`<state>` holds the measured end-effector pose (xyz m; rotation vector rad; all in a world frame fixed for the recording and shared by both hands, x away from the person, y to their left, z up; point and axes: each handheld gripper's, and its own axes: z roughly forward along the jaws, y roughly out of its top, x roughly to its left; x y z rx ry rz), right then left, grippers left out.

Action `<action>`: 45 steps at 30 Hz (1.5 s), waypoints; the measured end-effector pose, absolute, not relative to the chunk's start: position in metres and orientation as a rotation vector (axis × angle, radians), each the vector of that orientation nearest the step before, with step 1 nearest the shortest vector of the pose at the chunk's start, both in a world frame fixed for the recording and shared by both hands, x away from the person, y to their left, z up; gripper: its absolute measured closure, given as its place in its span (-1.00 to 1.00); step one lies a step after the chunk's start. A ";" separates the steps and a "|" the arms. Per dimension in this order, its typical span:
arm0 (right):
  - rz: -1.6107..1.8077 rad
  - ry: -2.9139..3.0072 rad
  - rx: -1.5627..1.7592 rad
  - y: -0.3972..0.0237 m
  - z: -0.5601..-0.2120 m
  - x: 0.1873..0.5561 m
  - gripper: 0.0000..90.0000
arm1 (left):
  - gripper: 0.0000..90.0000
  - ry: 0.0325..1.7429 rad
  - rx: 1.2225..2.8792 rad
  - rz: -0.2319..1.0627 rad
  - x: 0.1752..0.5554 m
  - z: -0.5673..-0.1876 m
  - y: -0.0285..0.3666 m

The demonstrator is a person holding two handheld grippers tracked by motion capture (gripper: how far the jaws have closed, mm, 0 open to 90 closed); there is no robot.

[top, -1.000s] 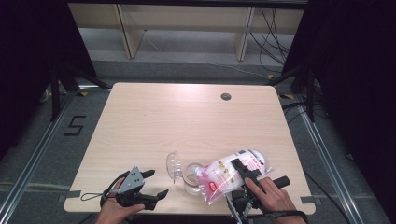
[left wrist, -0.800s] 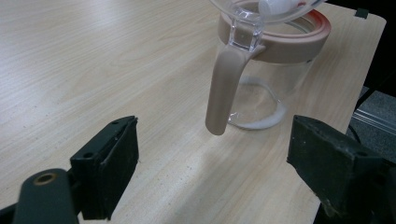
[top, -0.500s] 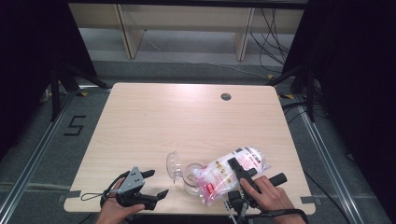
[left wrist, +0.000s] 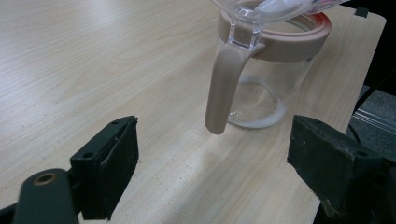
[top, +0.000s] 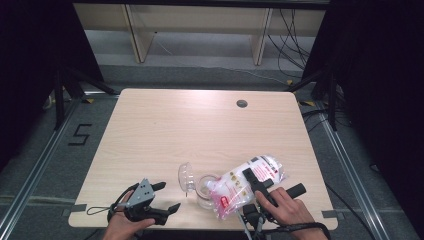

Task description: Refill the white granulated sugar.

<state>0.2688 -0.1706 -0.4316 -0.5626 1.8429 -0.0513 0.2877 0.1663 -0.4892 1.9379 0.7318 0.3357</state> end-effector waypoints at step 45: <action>-0.089 1.832 -0.595 -0.169 -0.427 0.269 0.14 | -0.64 0.730 1.930 0.332 0.288 -0.489 0.166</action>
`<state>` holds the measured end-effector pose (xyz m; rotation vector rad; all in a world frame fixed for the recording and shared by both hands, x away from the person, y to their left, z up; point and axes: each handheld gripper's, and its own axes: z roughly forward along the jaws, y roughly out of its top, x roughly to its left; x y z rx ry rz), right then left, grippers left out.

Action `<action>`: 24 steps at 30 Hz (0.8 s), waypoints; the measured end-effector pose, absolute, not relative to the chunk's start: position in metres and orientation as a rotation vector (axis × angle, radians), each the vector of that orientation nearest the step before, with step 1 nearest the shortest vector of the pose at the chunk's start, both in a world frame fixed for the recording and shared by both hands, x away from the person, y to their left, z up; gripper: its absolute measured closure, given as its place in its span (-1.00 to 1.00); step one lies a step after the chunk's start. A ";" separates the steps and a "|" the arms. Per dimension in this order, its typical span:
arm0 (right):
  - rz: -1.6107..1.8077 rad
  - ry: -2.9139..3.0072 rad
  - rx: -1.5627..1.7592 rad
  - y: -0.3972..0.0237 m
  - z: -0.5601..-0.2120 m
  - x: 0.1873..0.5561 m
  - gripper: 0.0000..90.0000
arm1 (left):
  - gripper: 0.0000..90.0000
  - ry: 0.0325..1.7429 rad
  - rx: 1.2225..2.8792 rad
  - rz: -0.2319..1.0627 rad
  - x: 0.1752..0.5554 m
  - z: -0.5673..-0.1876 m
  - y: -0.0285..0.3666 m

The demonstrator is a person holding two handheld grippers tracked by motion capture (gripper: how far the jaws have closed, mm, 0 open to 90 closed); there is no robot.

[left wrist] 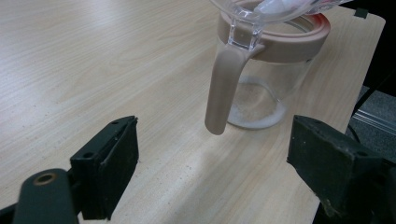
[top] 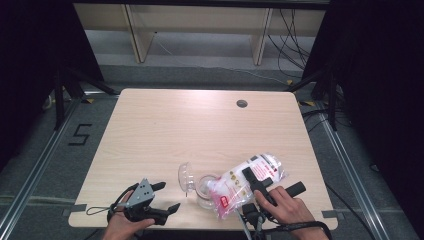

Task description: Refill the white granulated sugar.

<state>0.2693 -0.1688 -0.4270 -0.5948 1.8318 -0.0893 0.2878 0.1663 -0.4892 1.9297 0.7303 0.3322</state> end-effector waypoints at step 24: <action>-0.080 1.832 -0.629 -0.166 -0.427 0.272 0.15 | -0.64 0.726 1.943 0.338 0.288 -0.489 0.167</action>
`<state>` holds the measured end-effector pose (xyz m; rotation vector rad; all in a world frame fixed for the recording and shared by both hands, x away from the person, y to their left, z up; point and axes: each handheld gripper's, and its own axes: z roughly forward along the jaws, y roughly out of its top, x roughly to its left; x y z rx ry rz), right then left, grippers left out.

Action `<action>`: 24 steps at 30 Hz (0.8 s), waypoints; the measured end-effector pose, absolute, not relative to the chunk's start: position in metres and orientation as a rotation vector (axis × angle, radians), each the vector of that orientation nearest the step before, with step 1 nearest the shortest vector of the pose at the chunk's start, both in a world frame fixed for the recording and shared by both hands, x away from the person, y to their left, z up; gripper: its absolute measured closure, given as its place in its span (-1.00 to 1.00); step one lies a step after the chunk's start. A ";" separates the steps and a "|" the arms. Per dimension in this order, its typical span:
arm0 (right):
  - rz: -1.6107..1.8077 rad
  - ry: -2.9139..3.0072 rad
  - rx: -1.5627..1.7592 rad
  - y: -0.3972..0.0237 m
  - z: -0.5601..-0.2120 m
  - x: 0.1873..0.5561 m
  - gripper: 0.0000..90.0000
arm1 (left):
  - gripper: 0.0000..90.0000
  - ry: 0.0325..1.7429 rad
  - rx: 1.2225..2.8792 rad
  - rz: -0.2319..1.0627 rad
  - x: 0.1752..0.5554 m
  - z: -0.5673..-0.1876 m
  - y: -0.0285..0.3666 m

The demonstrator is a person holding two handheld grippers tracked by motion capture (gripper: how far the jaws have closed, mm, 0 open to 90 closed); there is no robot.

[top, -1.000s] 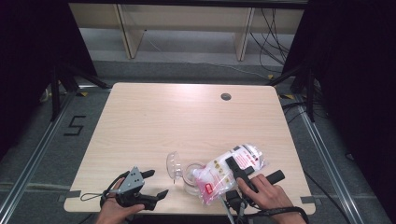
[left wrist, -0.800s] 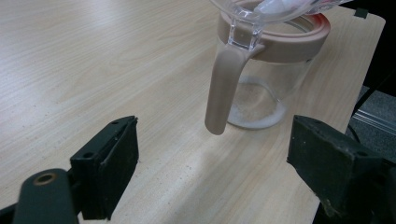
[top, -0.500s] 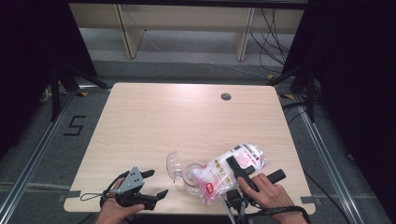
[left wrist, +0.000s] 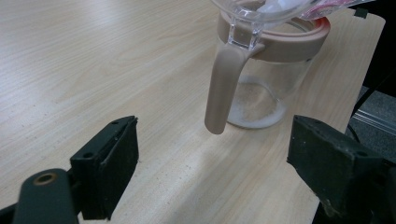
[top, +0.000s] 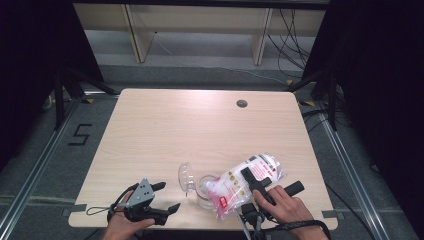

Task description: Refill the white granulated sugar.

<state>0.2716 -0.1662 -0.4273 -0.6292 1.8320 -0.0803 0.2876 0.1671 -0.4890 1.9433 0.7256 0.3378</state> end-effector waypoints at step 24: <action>-0.086 1.830 -0.612 -0.168 -0.426 0.271 0.15 | -0.65 0.737 1.943 0.339 0.287 -0.488 0.167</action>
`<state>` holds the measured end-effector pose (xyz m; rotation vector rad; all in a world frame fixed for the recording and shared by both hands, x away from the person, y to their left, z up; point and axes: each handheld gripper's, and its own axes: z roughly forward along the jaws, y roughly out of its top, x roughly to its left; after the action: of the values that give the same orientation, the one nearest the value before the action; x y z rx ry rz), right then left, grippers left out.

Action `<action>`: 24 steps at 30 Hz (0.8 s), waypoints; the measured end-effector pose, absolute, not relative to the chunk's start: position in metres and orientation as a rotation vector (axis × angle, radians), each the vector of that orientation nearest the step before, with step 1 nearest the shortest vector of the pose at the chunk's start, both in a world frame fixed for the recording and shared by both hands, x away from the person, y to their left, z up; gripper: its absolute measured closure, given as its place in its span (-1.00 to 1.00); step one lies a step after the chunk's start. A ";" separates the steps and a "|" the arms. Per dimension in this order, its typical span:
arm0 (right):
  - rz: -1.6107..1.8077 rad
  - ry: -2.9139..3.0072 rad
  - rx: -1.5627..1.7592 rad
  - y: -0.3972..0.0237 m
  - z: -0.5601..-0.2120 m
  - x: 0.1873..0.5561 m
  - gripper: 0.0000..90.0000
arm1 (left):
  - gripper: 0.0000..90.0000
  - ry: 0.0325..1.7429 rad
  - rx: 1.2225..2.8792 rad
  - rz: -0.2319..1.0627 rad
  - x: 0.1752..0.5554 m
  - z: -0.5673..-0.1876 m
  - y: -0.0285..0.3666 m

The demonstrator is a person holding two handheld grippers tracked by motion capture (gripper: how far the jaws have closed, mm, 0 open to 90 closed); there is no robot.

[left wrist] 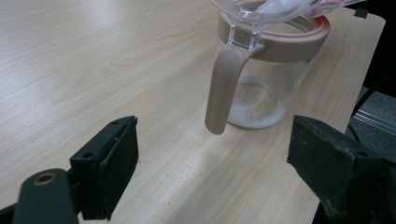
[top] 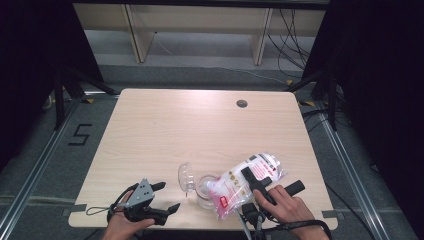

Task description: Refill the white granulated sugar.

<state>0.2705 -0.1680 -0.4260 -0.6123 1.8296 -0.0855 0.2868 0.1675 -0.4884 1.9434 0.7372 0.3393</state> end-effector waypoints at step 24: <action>-0.077 1.835 -0.599 -0.169 -0.426 0.271 0.16 | -0.65 0.720 1.944 0.339 0.288 -0.488 0.169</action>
<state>0.2706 -0.1688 -0.4261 -0.5994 1.8350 -0.0769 0.2876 0.1685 -0.4879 1.9437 0.7203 0.3386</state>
